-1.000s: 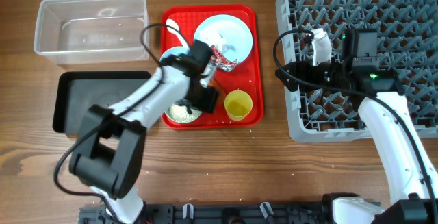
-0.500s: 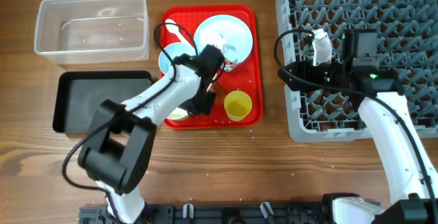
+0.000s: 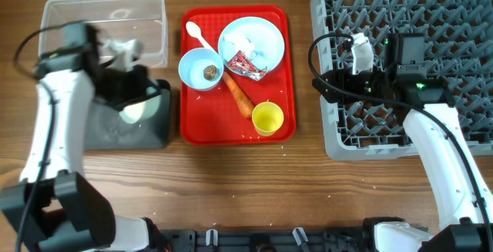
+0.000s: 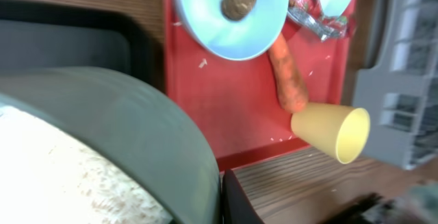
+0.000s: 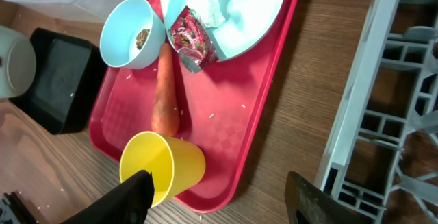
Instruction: Sort waste into correct bins and load items into the dishwasher rack
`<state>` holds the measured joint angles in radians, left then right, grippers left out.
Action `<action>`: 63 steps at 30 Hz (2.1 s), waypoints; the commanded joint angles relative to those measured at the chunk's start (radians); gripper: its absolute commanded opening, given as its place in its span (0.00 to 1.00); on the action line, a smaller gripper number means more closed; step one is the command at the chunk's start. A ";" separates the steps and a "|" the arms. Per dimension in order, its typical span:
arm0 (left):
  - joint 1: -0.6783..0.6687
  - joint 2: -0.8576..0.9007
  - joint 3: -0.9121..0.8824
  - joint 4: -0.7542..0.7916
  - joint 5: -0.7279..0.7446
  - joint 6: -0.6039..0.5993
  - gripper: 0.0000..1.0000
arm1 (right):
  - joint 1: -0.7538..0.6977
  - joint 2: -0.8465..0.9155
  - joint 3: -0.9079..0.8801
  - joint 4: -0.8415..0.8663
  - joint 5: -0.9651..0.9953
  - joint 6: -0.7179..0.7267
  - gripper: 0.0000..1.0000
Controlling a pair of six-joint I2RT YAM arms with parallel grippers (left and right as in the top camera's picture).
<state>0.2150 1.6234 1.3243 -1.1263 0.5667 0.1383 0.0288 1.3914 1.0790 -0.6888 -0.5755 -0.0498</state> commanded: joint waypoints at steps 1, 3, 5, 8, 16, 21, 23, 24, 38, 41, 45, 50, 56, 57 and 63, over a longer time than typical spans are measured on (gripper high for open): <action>0.198 0.001 -0.115 0.043 0.278 0.195 0.04 | -0.001 0.006 0.021 -0.001 0.006 -0.003 0.64; 0.297 0.017 -0.204 0.130 0.347 0.200 0.04 | -0.001 0.006 0.021 -0.001 0.006 -0.002 0.64; 0.342 0.039 -0.281 0.208 0.416 0.220 0.04 | -0.001 0.006 0.021 -0.004 0.006 -0.003 0.64; 0.394 0.083 -0.349 0.245 0.631 0.368 0.04 | -0.001 0.006 0.021 -0.002 0.006 -0.003 0.64; 0.494 0.091 -0.349 0.243 0.959 0.404 0.04 | -0.001 0.006 0.021 -0.016 0.006 -0.002 0.64; 0.523 0.091 -0.349 0.240 1.011 0.331 0.04 | -0.001 0.006 0.021 -0.020 0.006 0.002 0.64; 0.523 0.091 -0.349 0.240 1.011 0.301 0.04 | -0.001 0.006 0.021 -0.032 0.006 0.002 0.64; 0.523 0.091 -0.349 0.240 1.011 0.298 0.04 | -0.001 0.006 0.021 -0.034 0.006 0.002 0.64; 0.533 0.076 -0.348 0.345 1.011 -0.083 0.04 | -0.001 0.006 0.021 -0.033 0.006 0.025 0.64; 0.401 0.026 -0.346 0.431 0.999 -0.038 0.04 | -0.001 0.006 0.021 -0.033 0.006 0.027 0.64; -0.074 -0.048 -0.269 0.473 0.496 -0.085 0.04 | -0.001 0.006 0.021 -0.022 0.008 0.027 0.64; -0.576 -0.019 -0.253 0.491 -0.228 -0.261 0.04 | -0.001 0.006 0.021 -0.023 0.029 0.026 0.64; -0.698 0.000 -0.252 0.492 -0.445 -0.363 0.82 | -0.001 0.006 0.024 0.048 -0.019 0.010 0.72; -0.691 -0.002 -0.241 0.481 -0.445 -0.387 0.82 | 0.000 0.006 0.043 0.053 -0.032 0.022 0.70; -0.513 -0.160 -0.047 0.294 -0.449 -0.450 0.85 | 0.240 0.042 0.305 0.035 0.205 0.073 0.70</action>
<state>-0.4026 1.5864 1.2022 -0.8101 0.1383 -0.2596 0.1596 1.3983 1.3025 -0.6567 -0.5098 -0.0109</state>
